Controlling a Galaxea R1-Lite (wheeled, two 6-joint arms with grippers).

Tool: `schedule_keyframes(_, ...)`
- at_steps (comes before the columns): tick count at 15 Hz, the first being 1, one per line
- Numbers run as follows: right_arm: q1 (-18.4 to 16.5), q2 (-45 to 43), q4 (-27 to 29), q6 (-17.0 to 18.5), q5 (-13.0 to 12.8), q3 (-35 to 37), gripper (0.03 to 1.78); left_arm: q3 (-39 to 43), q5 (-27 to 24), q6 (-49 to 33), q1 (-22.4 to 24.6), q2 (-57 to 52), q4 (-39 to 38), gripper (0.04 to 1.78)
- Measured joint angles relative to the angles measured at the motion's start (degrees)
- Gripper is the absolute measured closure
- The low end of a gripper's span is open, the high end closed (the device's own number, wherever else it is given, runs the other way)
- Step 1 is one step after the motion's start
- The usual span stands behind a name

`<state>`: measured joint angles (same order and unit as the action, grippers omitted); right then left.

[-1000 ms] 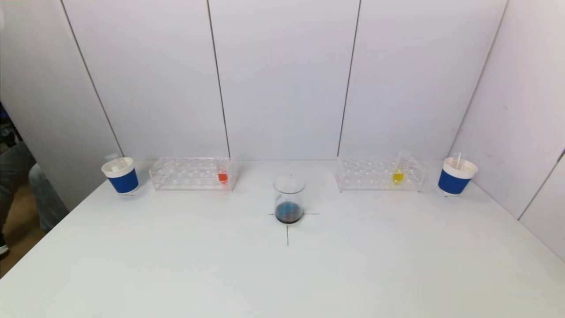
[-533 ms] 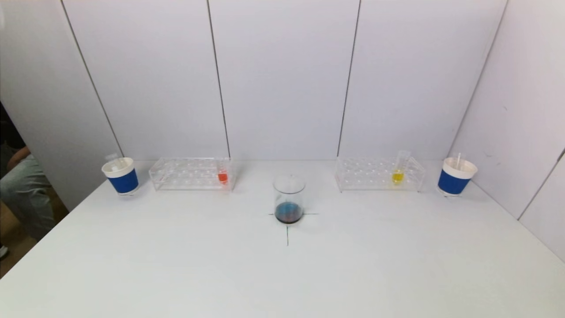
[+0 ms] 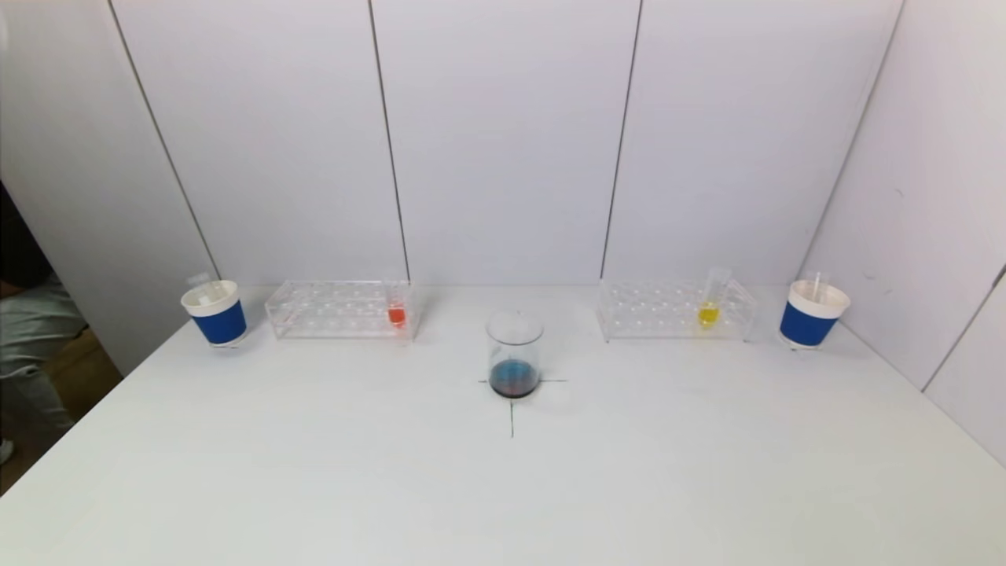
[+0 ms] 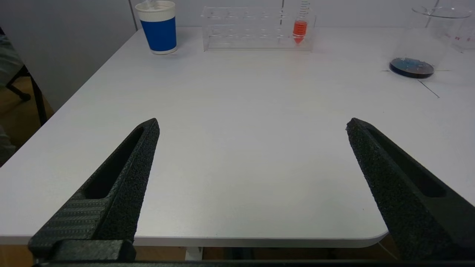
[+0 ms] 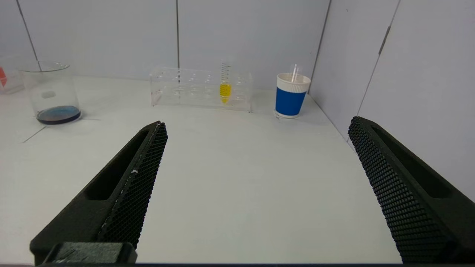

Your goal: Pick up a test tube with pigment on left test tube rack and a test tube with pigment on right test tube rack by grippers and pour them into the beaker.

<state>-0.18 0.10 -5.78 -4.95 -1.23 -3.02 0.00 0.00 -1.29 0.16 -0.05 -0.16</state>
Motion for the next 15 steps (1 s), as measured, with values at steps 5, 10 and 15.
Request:
schedule_keyframes(5,0.0,-0.23,-1.71,-2.84,1.67,2.91,0.04,0.0,0.0,0.02,0.0,0.0,0.0,0.06)
schedule_keyframes(10,0.0,-0.23,5.1,-3.12,2.46,3.02,0.04,0.0,0.0,-0.02,0.0,0.0,0.0,0.06)
schedule_keyframes(15,0.0,-0.23,5.18,-2.13,2.27,3.02,0.04,0.0,0.0,0.02,0.0,0.0,0.0,0.06)
